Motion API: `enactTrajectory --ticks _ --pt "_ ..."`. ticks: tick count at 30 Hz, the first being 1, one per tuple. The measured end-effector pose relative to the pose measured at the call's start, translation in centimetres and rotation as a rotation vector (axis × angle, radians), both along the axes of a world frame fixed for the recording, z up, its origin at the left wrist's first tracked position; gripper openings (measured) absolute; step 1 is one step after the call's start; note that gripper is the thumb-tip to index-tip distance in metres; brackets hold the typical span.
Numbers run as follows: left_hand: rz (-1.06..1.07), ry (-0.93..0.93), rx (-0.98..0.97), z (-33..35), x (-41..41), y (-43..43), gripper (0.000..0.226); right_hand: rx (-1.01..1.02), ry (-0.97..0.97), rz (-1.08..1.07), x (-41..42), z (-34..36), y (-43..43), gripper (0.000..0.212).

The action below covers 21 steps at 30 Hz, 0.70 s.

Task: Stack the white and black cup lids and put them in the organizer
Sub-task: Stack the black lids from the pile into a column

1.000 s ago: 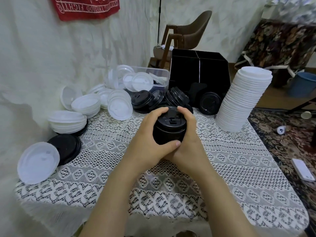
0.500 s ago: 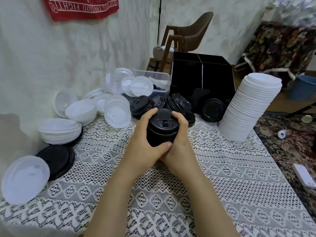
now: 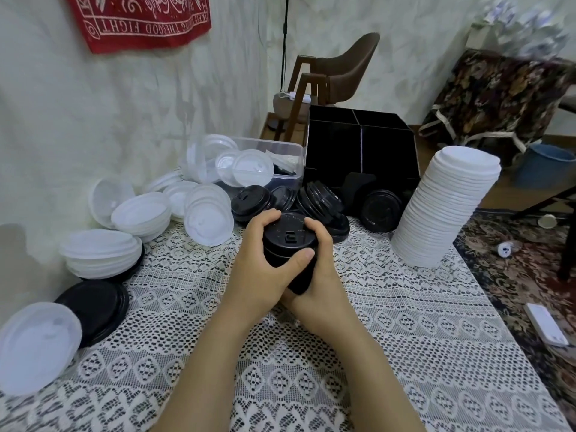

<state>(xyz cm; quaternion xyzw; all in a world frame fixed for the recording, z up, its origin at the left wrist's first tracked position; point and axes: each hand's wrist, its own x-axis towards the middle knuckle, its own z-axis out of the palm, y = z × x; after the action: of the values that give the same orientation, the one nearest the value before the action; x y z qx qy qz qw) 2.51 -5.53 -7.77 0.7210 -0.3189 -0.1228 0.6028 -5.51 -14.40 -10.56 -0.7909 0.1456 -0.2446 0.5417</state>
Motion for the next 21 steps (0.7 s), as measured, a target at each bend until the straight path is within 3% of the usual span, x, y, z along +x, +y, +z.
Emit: enactTrajectory --ticks 6,9,11,13,16,21 --pt "0.007 0.042 -0.045 -0.6 -0.2 -0.2 0.07 0.202 0.0 0.132 -1.4 1.2 -0.8 0.094" --pt "0.002 0.064 -0.042 -0.8 -0.1 -0.2 0.07 0.237 -0.052 0.042 -1.5 1.9 -1.5 0.069" --pt "-0.001 0.063 -0.03 -0.9 -0.1 -0.1 0.07 0.101 -0.054 -0.19 -1.3 1.9 -2.5 0.05" --pt "-0.007 0.06 -0.028 -0.9 0.0 -0.1 0.071 -0.161 0.006 -0.419 -0.8 1.7 -4.0 0.047" --pt "-0.023 0.051 -0.028 -0.9 0.0 -0.1 0.069 -0.49 0.213 -0.568 0.5 0.9 -6.7 0.063" --pt "-0.032 0.052 -0.026 -0.8 0.1 -0.1 0.073 -0.762 0.415 -0.666 2.7 -0.4 -10.2 0.083"
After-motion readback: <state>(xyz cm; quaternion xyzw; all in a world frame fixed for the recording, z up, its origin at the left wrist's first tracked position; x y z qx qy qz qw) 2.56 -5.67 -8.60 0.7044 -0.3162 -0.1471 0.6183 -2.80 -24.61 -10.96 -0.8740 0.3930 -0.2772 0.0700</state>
